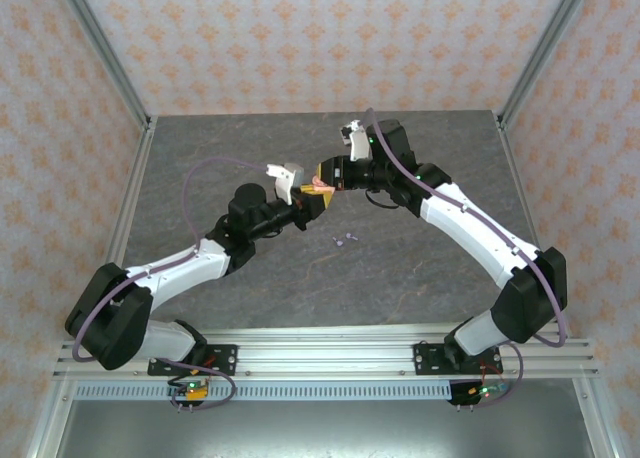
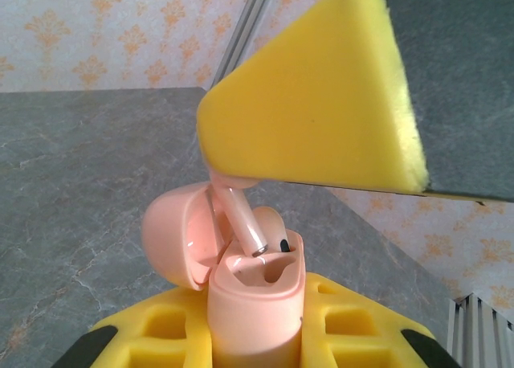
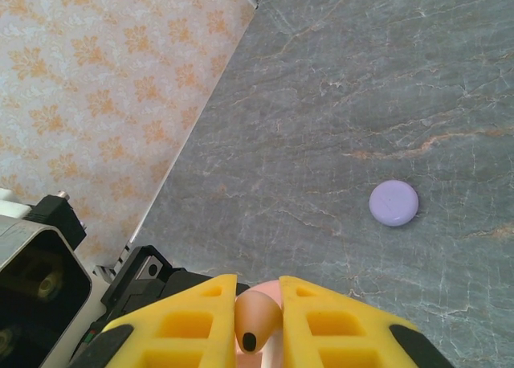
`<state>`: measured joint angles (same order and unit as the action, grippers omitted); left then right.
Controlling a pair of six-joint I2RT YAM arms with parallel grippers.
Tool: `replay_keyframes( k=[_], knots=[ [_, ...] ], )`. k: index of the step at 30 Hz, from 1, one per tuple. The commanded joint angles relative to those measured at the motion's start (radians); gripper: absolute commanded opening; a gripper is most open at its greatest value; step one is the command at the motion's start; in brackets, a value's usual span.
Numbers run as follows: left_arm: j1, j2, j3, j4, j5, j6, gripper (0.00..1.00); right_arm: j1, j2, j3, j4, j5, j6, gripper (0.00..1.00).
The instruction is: Insert wireless bluetooth earbuds into charging case
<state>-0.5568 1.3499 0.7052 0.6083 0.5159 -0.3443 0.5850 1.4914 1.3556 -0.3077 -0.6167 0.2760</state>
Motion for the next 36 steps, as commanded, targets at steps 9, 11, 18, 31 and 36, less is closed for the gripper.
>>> replay_keyframes(
  k=[9,11,18,31,36],
  knots=[
    [-0.005,-0.025,0.069,-0.016,-0.044,-0.035,0.13,0.012,-0.009,-0.015,-0.004,0.017,-0.028,0.18],
    [-0.006,-0.025,0.072,-0.025,-0.050,-0.033,0.13,0.011,-0.013,-0.019,-0.005,0.028,-0.030,0.18],
    [-0.006,-0.031,0.069,-0.049,-0.052,-0.006,0.13,0.012,-0.031,-0.020,-0.008,0.052,-0.034,0.18],
    [-0.005,-0.025,0.079,-0.068,-0.065,-0.012,0.14,0.011,-0.039,-0.028,-0.022,0.053,-0.041,0.18],
    [-0.005,-0.023,0.082,-0.073,-0.079,-0.019,0.14,0.012,-0.041,-0.037,-0.025,0.018,-0.040,0.18]
  ],
)
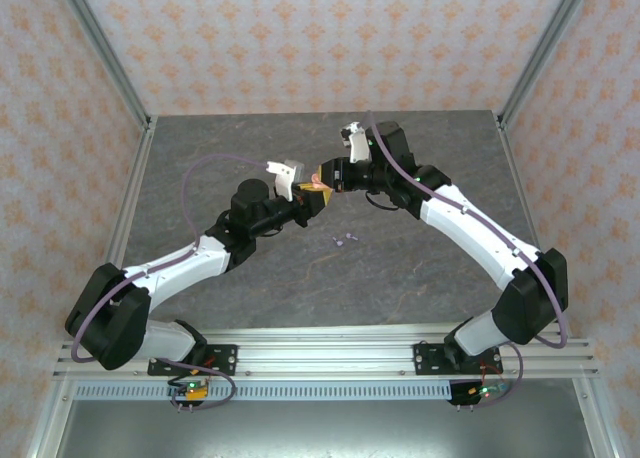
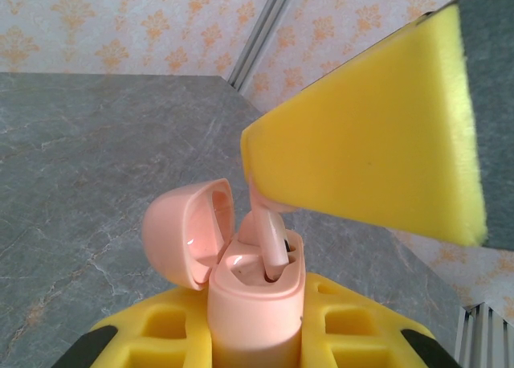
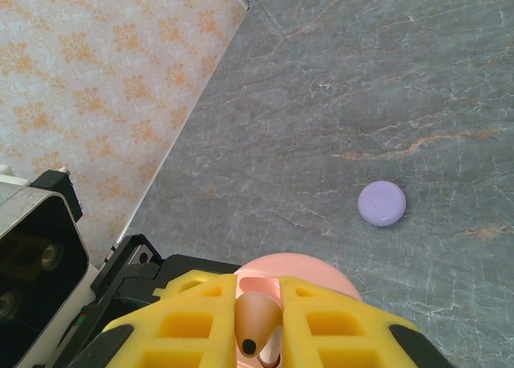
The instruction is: Insert wireless bluetooth earbuds into charging case
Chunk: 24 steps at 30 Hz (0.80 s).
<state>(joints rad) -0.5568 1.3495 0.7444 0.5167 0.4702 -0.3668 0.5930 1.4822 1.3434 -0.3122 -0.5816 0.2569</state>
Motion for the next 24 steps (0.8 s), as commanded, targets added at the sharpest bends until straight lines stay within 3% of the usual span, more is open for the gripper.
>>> replay_keyframes(
  k=[1,16,24],
  knots=[
    [-0.005,-0.021,0.044,0.022,-0.032,0.000,0.13,0.003,-0.031,-0.024,-0.025,-0.026,-0.021,0.18],
    [-0.005,-0.011,0.058,0.025,-0.013,0.016,0.13,0.007,-0.014,-0.017,-0.077,-0.070,-0.032,0.18],
    [-0.005,-0.010,0.064,0.025,0.025,0.051,0.13,0.009,-0.017,-0.011,-0.096,-0.084,-0.039,0.26]
  ],
)
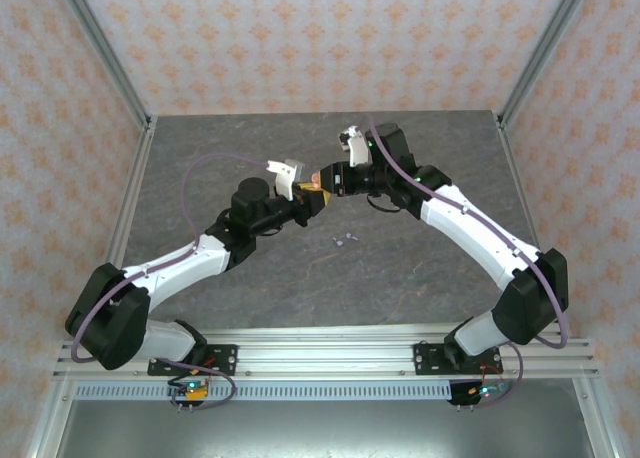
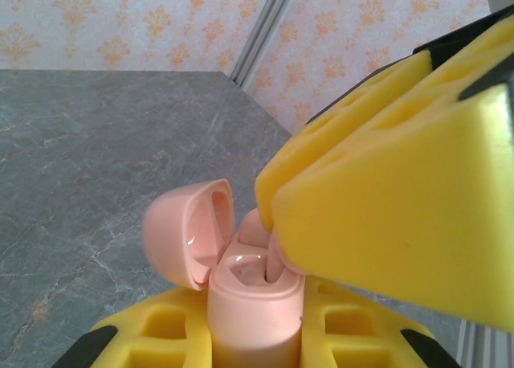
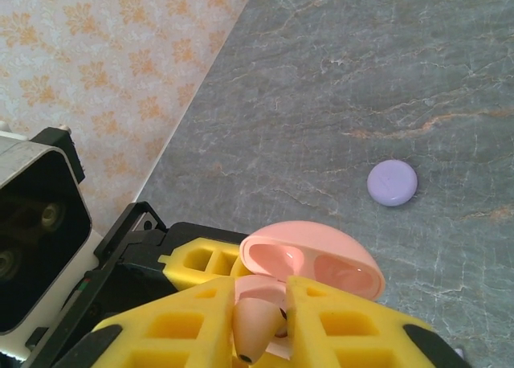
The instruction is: Insert wireless bluetooth earbuds into charging case
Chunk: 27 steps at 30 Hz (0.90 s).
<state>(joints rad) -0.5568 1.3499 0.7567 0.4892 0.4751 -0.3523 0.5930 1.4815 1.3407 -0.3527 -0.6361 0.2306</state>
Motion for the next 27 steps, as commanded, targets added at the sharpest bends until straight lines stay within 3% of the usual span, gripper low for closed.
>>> replay_keyframes(
  k=[1,7,13,27],
  knots=[
    [-0.005,-0.011,0.052,0.047,0.022,0.042,0.13,0.009,-0.016,-0.007,-0.055,-0.031,-0.012,0.28],
    [-0.005,-0.017,0.050,0.023,0.019,0.069,0.13,0.009,-0.030,0.006,-0.060,-0.028,-0.014,0.43],
    [-0.006,-0.022,0.046,-0.007,0.013,0.094,0.13,0.009,-0.061,0.012,-0.068,0.016,-0.011,0.52],
    [-0.005,-0.037,0.036,-0.018,0.023,0.115,0.13,0.009,-0.084,0.008,-0.062,0.069,0.004,0.55]
  ],
)
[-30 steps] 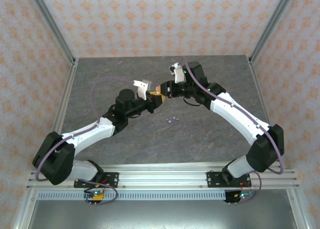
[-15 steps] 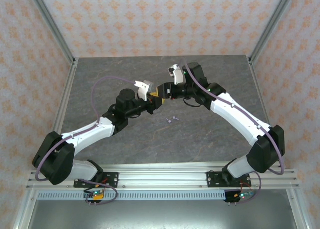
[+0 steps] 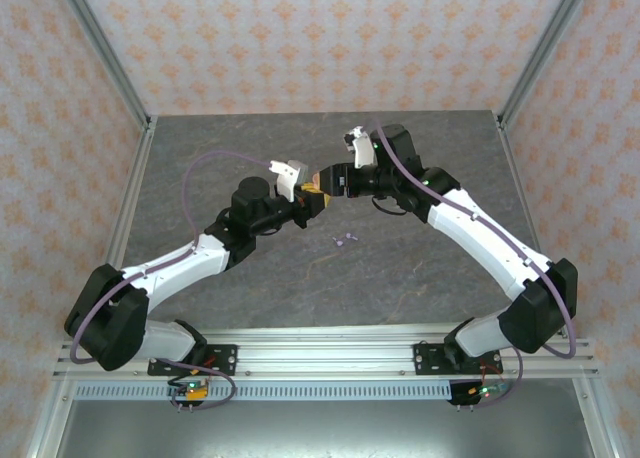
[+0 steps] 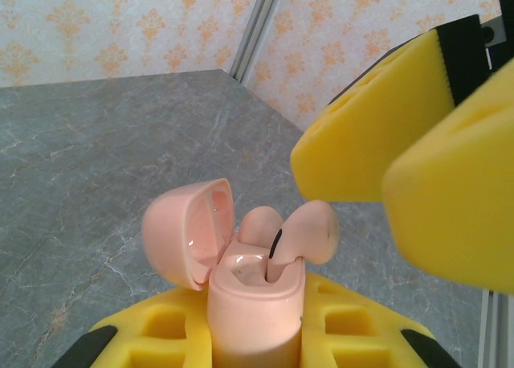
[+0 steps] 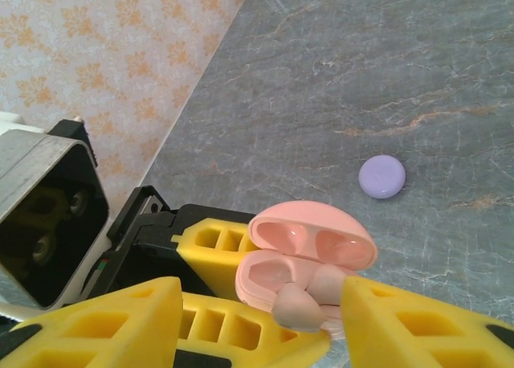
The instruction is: Insert wireless bluetooth earbuds into charging case
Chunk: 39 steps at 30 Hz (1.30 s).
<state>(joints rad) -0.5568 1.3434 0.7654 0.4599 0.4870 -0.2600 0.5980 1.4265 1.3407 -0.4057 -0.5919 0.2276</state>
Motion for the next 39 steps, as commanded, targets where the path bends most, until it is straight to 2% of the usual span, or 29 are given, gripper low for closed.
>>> replay_keyframes(
  k=[1,5,14,18,21,28,39],
  knots=[
    [-0.005,-0.031,0.025,0.016,0.012,0.022,0.13,0.003,-0.028,0.009,-0.010,0.024,0.008,0.55],
    [-0.005,-0.036,0.021,0.013,0.003,0.027,0.13,0.004,-0.042,0.001,-0.015,0.087,0.022,0.54],
    [-0.005,-0.061,0.011,-0.017,-0.025,0.059,0.12,0.004,-0.082,-0.018,-0.035,0.190,0.046,0.43],
    [-0.005,-0.075,0.011,-0.015,-0.022,0.062,0.12,0.004,-0.073,-0.021,-0.067,0.232,0.056,0.26],
    [-0.006,-0.081,0.012,-0.015,-0.019,0.061,0.12,0.005,-0.063,-0.021,-0.073,0.203,0.058,0.19],
    [-0.005,-0.080,0.016,-0.018,-0.006,0.057,0.12,0.005,-0.048,-0.023,-0.058,0.115,0.054,0.15],
    [-0.006,-0.067,0.029,-0.015,0.015,0.039,0.12,0.003,-0.041,-0.021,-0.047,0.077,0.060,0.15]
  ],
)
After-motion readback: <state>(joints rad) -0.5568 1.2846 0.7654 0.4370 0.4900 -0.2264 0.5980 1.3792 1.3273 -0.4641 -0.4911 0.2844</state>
